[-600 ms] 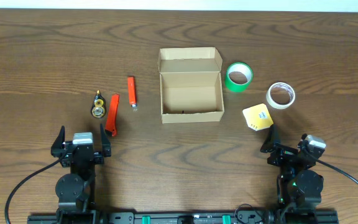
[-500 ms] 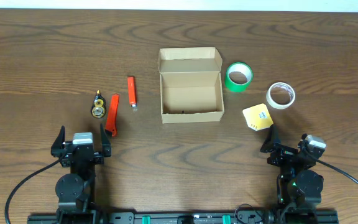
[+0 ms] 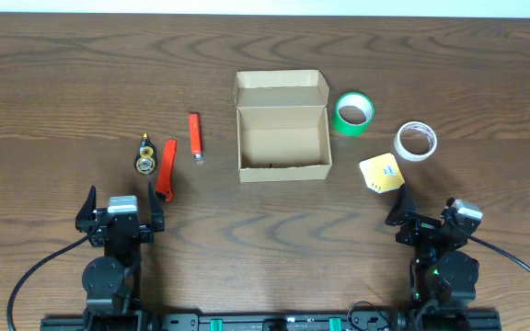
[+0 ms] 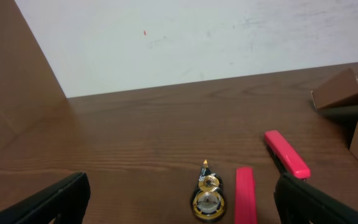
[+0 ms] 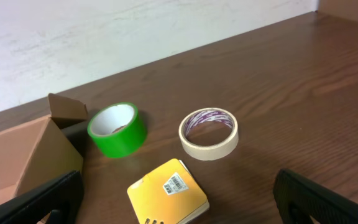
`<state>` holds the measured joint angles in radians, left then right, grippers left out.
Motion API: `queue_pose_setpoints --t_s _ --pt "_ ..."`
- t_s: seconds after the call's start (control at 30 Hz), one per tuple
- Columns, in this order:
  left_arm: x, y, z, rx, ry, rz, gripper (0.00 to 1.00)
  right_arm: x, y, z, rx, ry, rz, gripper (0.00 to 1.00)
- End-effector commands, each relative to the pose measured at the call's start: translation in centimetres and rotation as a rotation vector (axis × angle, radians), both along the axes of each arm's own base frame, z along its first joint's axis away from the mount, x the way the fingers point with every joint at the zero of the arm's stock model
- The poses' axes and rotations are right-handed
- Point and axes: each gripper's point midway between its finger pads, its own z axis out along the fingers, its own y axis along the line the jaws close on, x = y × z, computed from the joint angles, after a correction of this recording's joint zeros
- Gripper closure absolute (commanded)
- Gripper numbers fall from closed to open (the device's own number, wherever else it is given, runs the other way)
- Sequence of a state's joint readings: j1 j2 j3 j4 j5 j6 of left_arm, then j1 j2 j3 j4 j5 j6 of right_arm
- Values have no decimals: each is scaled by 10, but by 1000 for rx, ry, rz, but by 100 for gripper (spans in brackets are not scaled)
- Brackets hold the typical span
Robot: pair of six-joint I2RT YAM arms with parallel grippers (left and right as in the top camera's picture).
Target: Pack container
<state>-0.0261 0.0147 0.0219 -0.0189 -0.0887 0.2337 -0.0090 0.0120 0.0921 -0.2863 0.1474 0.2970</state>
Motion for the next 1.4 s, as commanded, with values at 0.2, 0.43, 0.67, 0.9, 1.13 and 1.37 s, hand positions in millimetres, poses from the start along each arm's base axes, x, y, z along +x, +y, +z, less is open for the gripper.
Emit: queue_pose_setpoints --t_s 0.2,0.43,0.67,0.9,1.13,1.37 --pt "-2 4 -17 9 55 20 5 0 2 0 12 -7 5 1" --pt "-2 4 -17 9 55 20 5 0 2 0 12 -7 5 1" --pt "-2 4 -17 9 55 20 5 0 2 0 12 -7 4 1" --pt "-2 4 -17 9 55 20 5 0 2 0 12 -7 5 1" --pt "-2 4 -17 9 55 20 5 0 2 0 12 -7 5 1" --pt "-2 4 -17 9 55 20 4 1 8 0 20 -6 38 1"
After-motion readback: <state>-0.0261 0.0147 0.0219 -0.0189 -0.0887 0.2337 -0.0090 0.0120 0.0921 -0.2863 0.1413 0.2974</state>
